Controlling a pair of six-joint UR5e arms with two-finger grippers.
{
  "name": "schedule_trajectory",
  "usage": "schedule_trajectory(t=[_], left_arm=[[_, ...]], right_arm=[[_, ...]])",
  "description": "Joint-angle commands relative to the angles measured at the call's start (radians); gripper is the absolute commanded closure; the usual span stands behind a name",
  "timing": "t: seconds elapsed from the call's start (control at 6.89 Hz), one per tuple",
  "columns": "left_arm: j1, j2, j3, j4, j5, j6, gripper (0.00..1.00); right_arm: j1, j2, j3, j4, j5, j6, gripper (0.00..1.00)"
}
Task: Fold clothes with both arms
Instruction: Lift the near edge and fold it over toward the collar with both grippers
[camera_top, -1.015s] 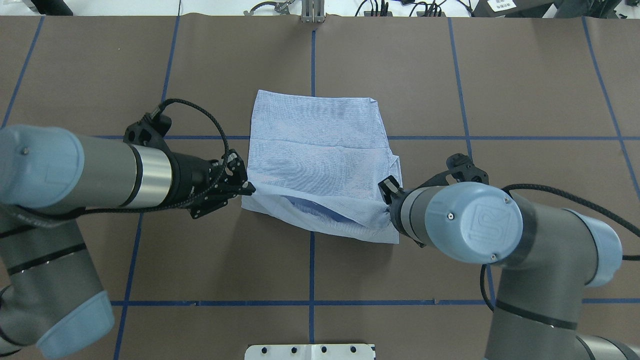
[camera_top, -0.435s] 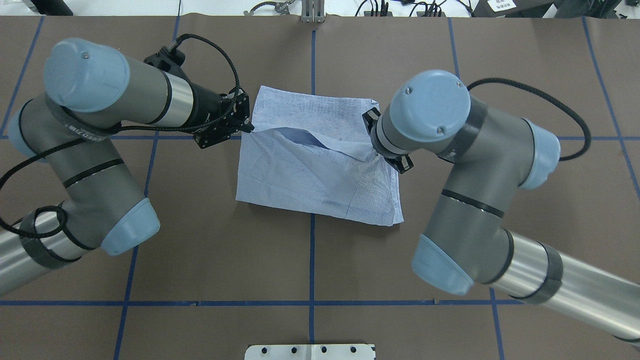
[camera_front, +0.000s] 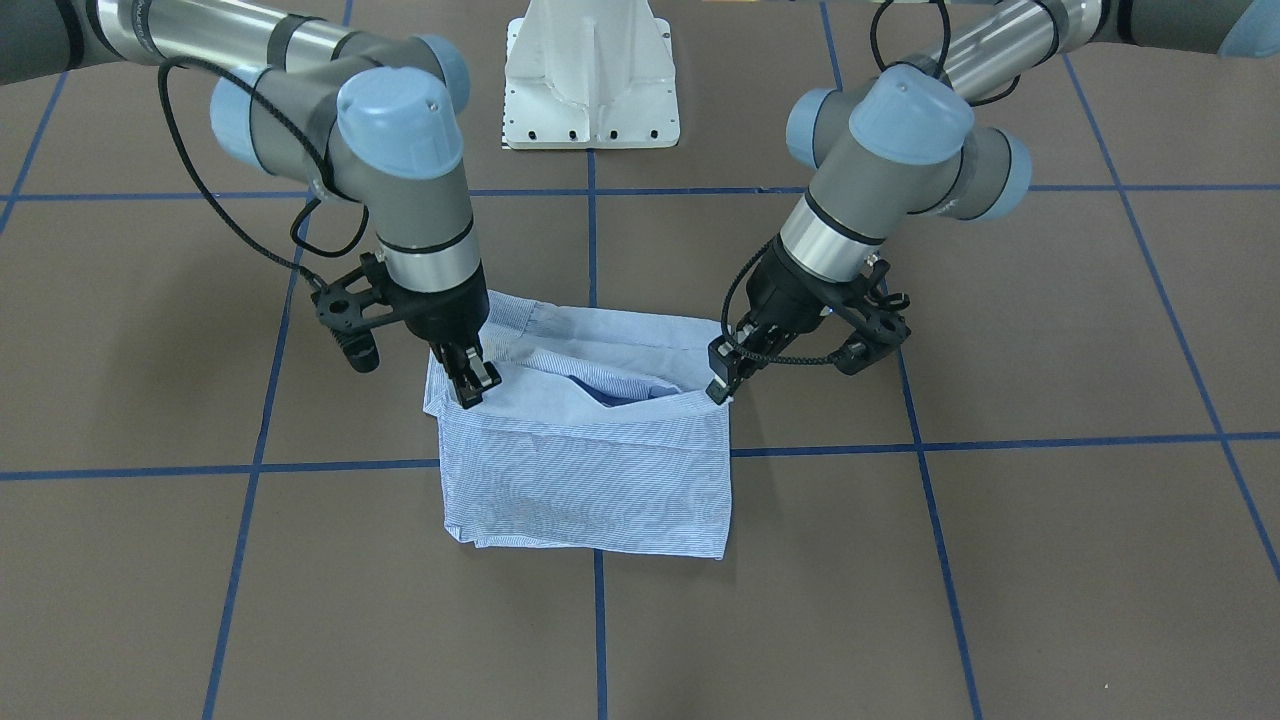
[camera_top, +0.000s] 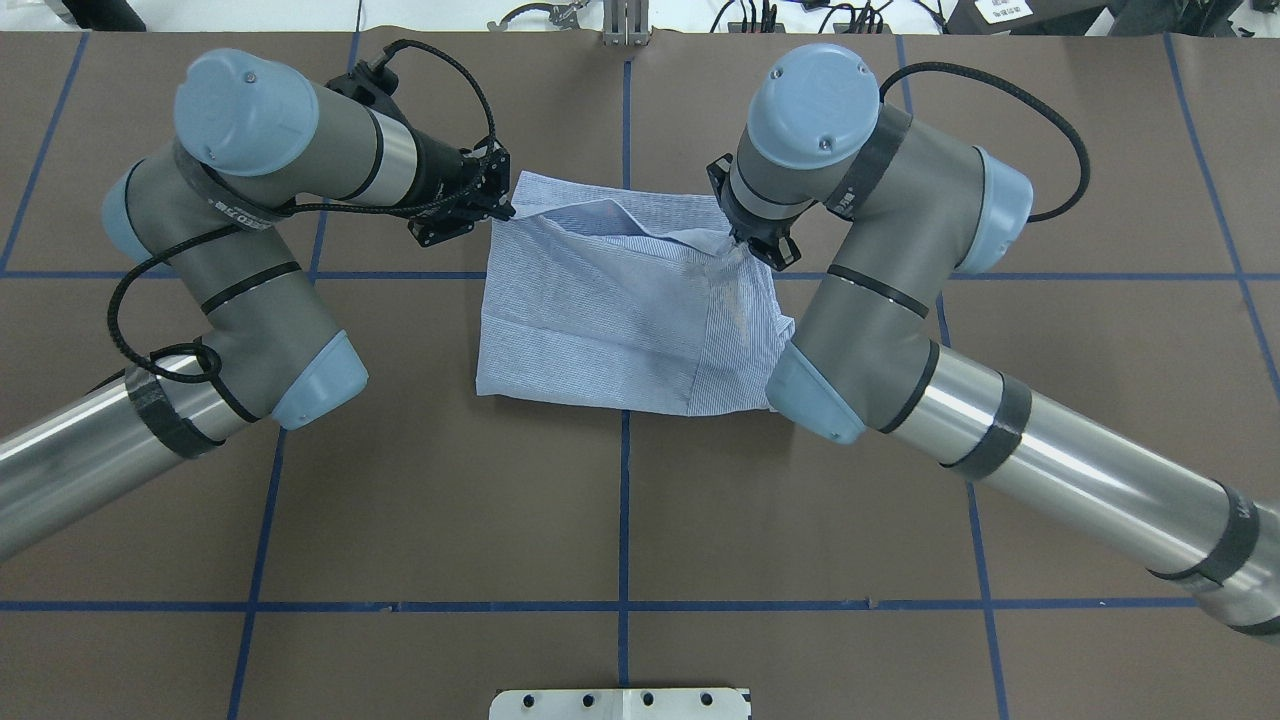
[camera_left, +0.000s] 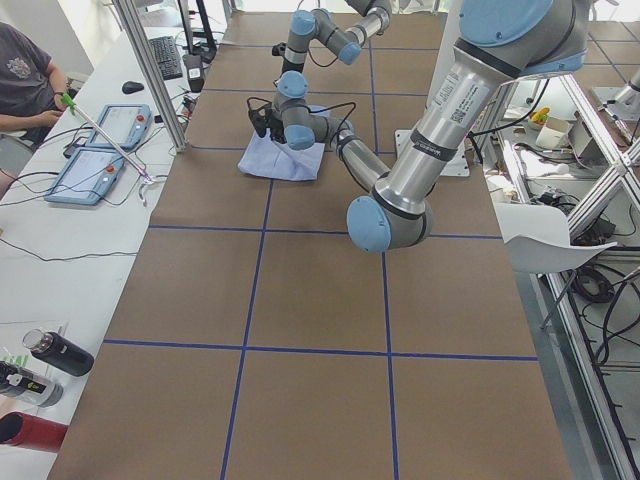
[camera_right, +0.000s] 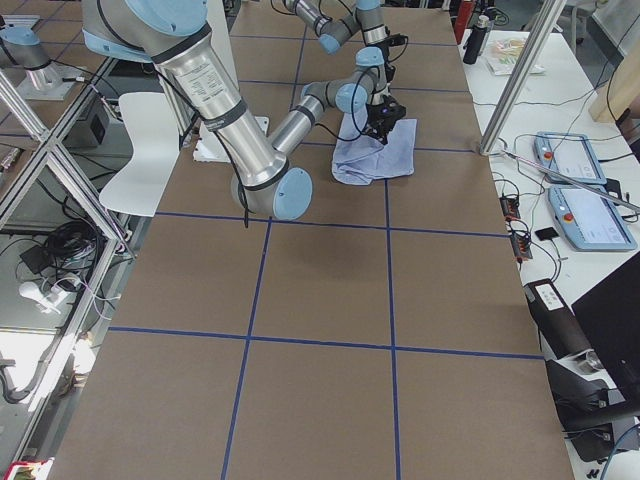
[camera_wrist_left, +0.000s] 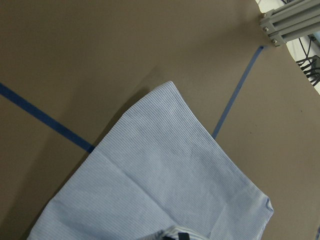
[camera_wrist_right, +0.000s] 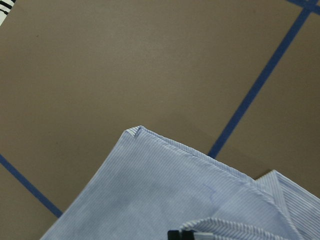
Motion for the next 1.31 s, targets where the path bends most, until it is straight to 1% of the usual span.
schedule_trajectory(t=[0.0,0.15,0.29,0.44,0.58,0.73,0.87,1.02,1.16], left_arm=[[-0.029,-0.064,0.162,-0.087,0.004,0.058,1.00],[-0.033,-0.079,0.231,-0.151,0.005,0.071,1.00],[-0.033,-0.111,0.305,-0.197,0.007,0.071,1.00],[-0.033,-0.125,0.335,-0.210,0.010,0.072,1.00],[-0.033,-0.134,0.355,-0.217,0.036,0.072,1.00],[-0.032,-0.162,0.403,-0.219,0.039,0.113,0.97],[-0.032,-0.167,0.430,-0.219,0.072,0.152,0.60],[-0.033,-0.167,0.441,-0.223,0.080,0.205,0.34],[-0.046,-0.167,0.435,-0.225,0.079,0.212,0.14]], right_arm=[[0.050,0.100,-0.209,0.079,0.054,-0.093,1.00],[0.066,0.108,-0.242,0.083,0.071,-0.144,1.00],[0.067,0.142,-0.306,0.087,0.080,-0.178,1.00],[0.069,0.157,-0.346,0.090,0.093,-0.214,1.00],[0.070,0.158,-0.392,0.166,0.097,-0.239,1.00],[0.081,0.168,-0.444,0.215,0.108,-0.244,1.00],[0.096,0.170,-0.466,0.218,0.138,-0.296,0.42],[0.107,0.173,-0.478,0.220,0.140,-0.358,0.00],[0.147,0.185,-0.480,0.218,0.183,-0.426,0.00]])
